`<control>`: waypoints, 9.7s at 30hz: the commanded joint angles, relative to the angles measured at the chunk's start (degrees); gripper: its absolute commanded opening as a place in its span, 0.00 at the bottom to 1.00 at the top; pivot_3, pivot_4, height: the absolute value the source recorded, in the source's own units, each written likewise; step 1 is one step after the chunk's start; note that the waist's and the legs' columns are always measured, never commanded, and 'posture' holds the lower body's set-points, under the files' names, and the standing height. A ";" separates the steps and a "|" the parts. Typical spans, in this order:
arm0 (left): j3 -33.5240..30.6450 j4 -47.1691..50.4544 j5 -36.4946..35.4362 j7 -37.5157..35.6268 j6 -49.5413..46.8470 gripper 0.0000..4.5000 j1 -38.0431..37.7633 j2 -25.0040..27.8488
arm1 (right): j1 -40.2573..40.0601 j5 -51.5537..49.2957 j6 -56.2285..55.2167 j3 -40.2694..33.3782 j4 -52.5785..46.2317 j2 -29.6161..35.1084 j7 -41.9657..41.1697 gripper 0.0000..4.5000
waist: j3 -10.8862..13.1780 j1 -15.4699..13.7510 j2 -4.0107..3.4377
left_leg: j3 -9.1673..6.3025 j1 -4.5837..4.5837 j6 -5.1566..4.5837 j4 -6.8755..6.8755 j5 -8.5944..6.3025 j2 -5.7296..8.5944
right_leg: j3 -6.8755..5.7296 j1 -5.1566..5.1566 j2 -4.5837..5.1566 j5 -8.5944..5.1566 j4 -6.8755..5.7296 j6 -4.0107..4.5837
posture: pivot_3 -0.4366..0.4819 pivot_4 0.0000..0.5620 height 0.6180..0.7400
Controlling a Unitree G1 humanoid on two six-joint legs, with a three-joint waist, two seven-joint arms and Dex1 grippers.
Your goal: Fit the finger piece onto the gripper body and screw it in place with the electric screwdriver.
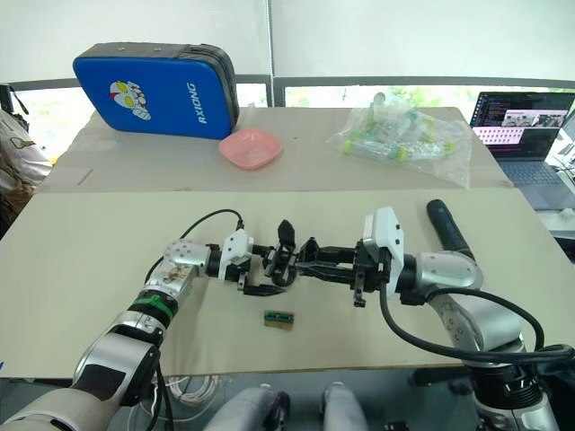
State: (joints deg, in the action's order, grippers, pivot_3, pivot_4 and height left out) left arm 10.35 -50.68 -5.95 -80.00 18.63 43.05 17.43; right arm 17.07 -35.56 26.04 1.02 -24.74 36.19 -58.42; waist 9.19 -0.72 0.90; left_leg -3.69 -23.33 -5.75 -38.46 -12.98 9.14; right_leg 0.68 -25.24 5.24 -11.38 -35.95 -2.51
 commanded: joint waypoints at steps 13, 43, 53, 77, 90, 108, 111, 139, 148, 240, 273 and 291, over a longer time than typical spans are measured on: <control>0.36 2.37 0.64 0.28 -1.26 0.50 -1.05 0.41 | 7.10 14.08 -10.73 10.18 8.65 -8.60 2.85 0.09 | 0.00 0.10 -0.01 | 0.00 0.03 0.03 -0.35 0.01 0.00 | -0.03 -0.04 -0.08 0.04 -0.10 -0.08 | 0.48 0.27 1.00; 1.77 5.05 1.96 3.51 -3.83 0.50 -3.13 2.24 | 8.10 20.12 -7.22 14.04 14.09 -12.18 4.59 0.09 | -0.03 0.55 -0.04 | 0.00 0.24 -0.02 -0.33 -0.03 -0.01 | -0.01 0.03 -0.18 0.09 -0.18 -0.02 | 0.48 0.27 1.00; 1.79 4.88 2.01 4.24 -3.96 0.50 -3.67 2.23 | 7.13 17.96 0.40 14.34 9.83 -11.09 5.20 0.09 | -0.09 0.23 -0.06 | 0.00 0.35 -0.22 -0.32 -0.15 -0.02 | -0.02 0.10 -0.21 0.12 -0.18 0.02 | 0.48 0.27 1.00; 1.88 4.53 1.79 4.83 -4.27 0.50 -3.79 1.92 | 7.05 17.59 8.15 14.59 15.29 -9.54 7.49 0.09 | -0.45 0.09 -0.16 | -0.01 0.51 -0.31 -0.30 -0.20 -0.03 | -0.01 0.28 -0.20 0.13 -0.14 0.01 | 0.48 0.27 1.00; 1.94 4.76 1.76 4.89 -4.23 0.50 -4.35 2.06 | 10.96 17.13 13.16 15.38 13.21 -9.47 9.07 0.09 | -0.57 0.09 -0.19 | -0.01 0.51 -0.31 -0.30 -0.21 -0.05 | 0.00 0.28 -0.20 0.13 -0.14 0.02 | 0.48 0.27 1.00; 1.09 3.94 1.38 5.97 -4.25 0.50 -4.56 2.45 | 11.15 12.56 6.27 10.27 4.85 -6.38 3.88 0.79 | -0.56 0.07 -0.18 | -0.01 0.38 -0.32 -0.28 -0.21 -0.05 | -0.01 0.16 -0.20 0.14 -0.08 0.01 | 0.48 0.27 1.00; 1.10 3.67 1.50 6.11 -4.12 0.50 -4.59 2.45 | 11.22 12.57 5.59 9.47 5.38 -5.98 3.62 0.99 | -0.56 0.13 -0.18 | -0.01 0.39 -0.32 -0.27 -0.21 -0.05 | 0.00 0.18 -0.20 0.14 -0.07 0.00 | 0.48 0.27 1.00; -12.22 32.43 -15.80 -3.00 -16.98 0.99 -22.86 20.09 | -37.82 3.09 -6.84 -40.59 -6.28 3.42 -2.70 1.00 | -0.43 -0.84 -0.30 | -0.02 0.27 -0.35 0.34 -0.25 -0.08 | 0.06 -0.04 -0.17 0.14 0.24 0.03 | 0.48 0.27 1.00; -21.60 51.87 -31.50 3.24 -37.63 0.99 -28.46 25.09 | -56.69 1.98 -13.91 -53.54 -1.97 -10.79 2.54 1.00 | -0.32 -1.61 -0.52 | 0.00 0.45 -0.44 0.39 -0.31 -0.05 | 0.14 0.21 -0.12 -0.15 0.45 -0.48 | 0.48 0.27 1.00; -13.00 59.33 -23.94 0.52 -21.72 1.00 -37.38 22.43 | 28.37 19.59 49.13 30.59 3.36 35.11 -8.22 0.98 | -0.10 -0.01 -1.16 | 0.45 -0.07 -0.20 0.57 -0.15 -0.12 | 0.03 -0.58 0.07 0.67 0.92 0.01 | 0.48 0.27 1.00; -12.22 58.42 -23.99 -0.35 -23.36 1.00 -36.57 24.26 | 29.81 16.51 48.02 26.82 3.19 36.14 -8.89 0.43 | -0.27 -0.40 -0.89 | 0.58 -0.44 0.01 0.14 -0.02 -0.05 | -0.03 -0.92 0.09 0.78 0.78 -0.01 | 0.48 0.27 1.00; -8.12 51.77 -15.73 2.48 -16.99 1.00 -38.56 21.71 | -2.91 -14.96 30.05 -28.59 -21.99 -1.28 1.08 0.43 | -0.33 -0.80 -0.84 | 0.67 -0.25 -0.20 0.19 -0.16 -0.12 | 0.03 -0.78 0.03 0.83 0.78 0.00 | 0.48 0.27 1.00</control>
State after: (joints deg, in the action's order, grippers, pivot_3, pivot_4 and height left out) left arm 1.58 0.96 -22.38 -78.53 1.11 3.57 39.22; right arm 14.55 -50.09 62.49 -28.69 -42.87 35.67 -57.75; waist 8.86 -1.52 0.07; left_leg -3.00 -23.58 -5.96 -38.28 -13.14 9.06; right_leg 0.74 -26.03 5.29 -10.53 -35.19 -2.53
